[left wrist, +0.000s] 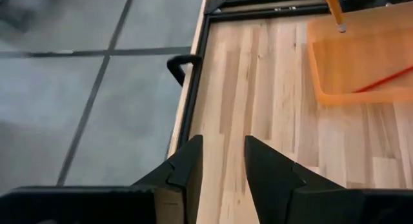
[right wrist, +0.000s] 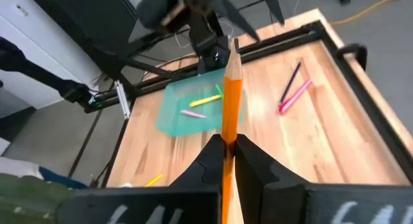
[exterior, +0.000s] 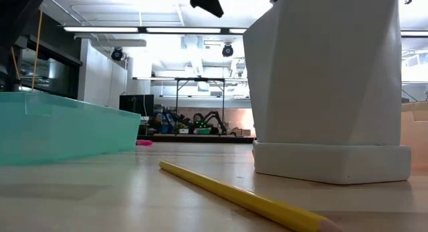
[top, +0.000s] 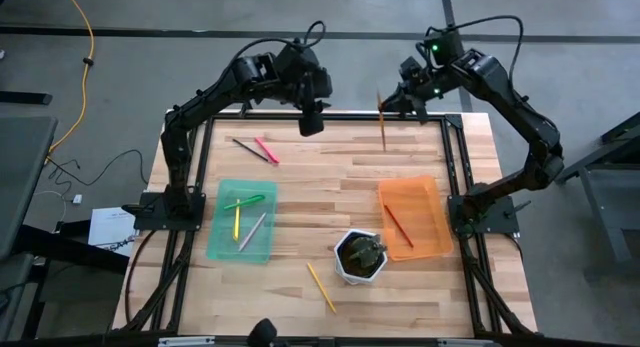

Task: Sort pens & pencils
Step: Put the orange pencil into the orange bin

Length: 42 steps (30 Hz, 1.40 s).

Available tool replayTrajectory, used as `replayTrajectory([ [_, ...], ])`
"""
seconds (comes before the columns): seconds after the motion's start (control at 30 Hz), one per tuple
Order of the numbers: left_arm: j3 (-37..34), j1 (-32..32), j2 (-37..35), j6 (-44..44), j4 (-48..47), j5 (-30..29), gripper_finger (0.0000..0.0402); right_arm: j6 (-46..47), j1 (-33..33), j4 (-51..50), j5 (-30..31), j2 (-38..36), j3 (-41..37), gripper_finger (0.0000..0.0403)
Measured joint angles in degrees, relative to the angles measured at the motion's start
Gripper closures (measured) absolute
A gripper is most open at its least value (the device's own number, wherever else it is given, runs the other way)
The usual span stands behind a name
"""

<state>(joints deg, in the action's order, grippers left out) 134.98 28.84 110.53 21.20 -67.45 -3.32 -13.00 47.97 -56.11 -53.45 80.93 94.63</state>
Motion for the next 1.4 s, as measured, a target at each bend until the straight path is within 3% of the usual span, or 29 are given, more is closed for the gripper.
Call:
replayTrajectory([
  [0.23,-0.04,0.51,-5.0,2.0,-0.14,0.84,0.0303,-0.35,0.47,-2.09,-0.03,-0.61,0.0,0.0401],
  [0.57,0.0,3.07,-15.17,2.31,-0.91,0.78,0.0305,1.59,6.04,-2.69,-0.39,-6.43,0.0,0.0401],
  [1.07,-2.38,5.66,-26.98,-2.43,-14.11,-2.34,0.0307,0.49,13.13,-15.98,5.02,-15.93,-0.19,0.0401],
  [1.2,-8.33,5.66,-29.39,-3.62,-13.24,-2.34,0.0307,2.41,13.2,-13.73,5.21,-19.64,-6.82,0.0401],
  [1.4,-24.06,5.66,-35.52,-6.38,-6.15,-1.58,0.0307,13.42,12.6,-0.79,5.2,-30.63,-26.78,0.0401],
])
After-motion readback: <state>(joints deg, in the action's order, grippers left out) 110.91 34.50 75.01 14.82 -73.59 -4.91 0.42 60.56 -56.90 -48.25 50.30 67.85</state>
